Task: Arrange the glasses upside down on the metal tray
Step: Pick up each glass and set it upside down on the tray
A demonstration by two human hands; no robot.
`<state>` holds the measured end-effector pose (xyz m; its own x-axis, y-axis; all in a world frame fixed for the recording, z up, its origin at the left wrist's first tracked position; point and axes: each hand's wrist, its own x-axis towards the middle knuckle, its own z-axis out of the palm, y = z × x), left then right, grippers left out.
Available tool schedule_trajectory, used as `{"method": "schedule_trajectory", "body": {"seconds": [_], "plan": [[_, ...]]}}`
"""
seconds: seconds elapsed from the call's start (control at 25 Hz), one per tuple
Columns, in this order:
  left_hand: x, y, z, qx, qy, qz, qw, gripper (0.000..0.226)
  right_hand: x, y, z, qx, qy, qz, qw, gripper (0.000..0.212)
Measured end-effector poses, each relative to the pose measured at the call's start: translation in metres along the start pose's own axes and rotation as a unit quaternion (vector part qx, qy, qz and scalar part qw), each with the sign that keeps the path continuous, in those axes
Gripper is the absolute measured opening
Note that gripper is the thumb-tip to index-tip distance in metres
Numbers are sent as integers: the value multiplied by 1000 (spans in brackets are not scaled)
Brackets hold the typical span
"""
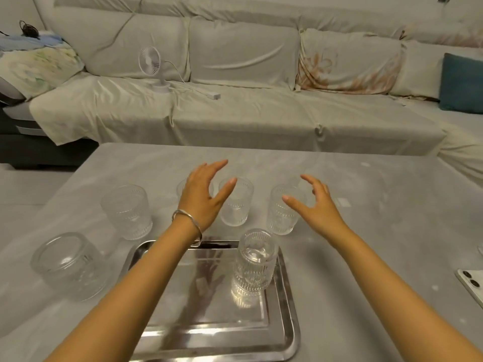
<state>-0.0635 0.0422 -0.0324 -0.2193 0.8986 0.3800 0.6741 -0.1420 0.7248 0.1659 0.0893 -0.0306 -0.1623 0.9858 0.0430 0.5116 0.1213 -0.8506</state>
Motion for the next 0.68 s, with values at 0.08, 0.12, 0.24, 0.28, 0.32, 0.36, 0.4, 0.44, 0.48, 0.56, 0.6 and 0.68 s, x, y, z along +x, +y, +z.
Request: {"method": "schedule_trajectory", "body": {"seconds": [0.08, 0.12, 0.24, 0.28, 0.32, 0.36, 0.4, 0.44, 0.48, 0.56, 0.6, 0.68], "plan": [[15, -10, 6, 115, -33, -30, 992, 69, 15, 6, 3, 0, -51, 39, 998, 80], [19, -15, 11, 157, -60, -50, 984, 73, 20, 9, 5, 5, -71, 48, 996, 83], [19, -25, 25, 226, -109, -64, 966, 77, 30, 17, 12, -23, -85, 41, 995, 87], [19, -27, 27, 246, -112, -61, 961, 75, 31, 17, 14, -41, -76, 33, 996, 87], [18, -28, 29, 263, -113, -59, 956, 73, 31, 18, 15, -57, -65, 26, 996, 87], [18, -27, 29, 271, -112, -58, 954, 72, 31, 18, 16, -67, -52, 20, 996, 87], [19, -26, 29, 274, -115, -61, 953, 71, 31, 18, 16, -73, -38, 16, 996, 86], [19, -26, 29, 275, -119, -67, 952, 71, 30, 17, 16, -76, -25, 12, 997, 84], [19, -25, 29, 272, -125, -72, 952, 71, 27, 14, 15, -74, -8, 9, 997, 81], [18, -23, 26, 243, -124, -74, 959, 71, 22, 3, 10, -31, 48, 6, 998, 74], [15, -21, 24, 205, -115, -69, 970, 71, 19, -5, 6, 16, 80, 6, 997, 69], [5, -4, 18, 83, -77, -48, 992, 66, 10, -26, 0, 142, 104, 12, 984, 55]]}}
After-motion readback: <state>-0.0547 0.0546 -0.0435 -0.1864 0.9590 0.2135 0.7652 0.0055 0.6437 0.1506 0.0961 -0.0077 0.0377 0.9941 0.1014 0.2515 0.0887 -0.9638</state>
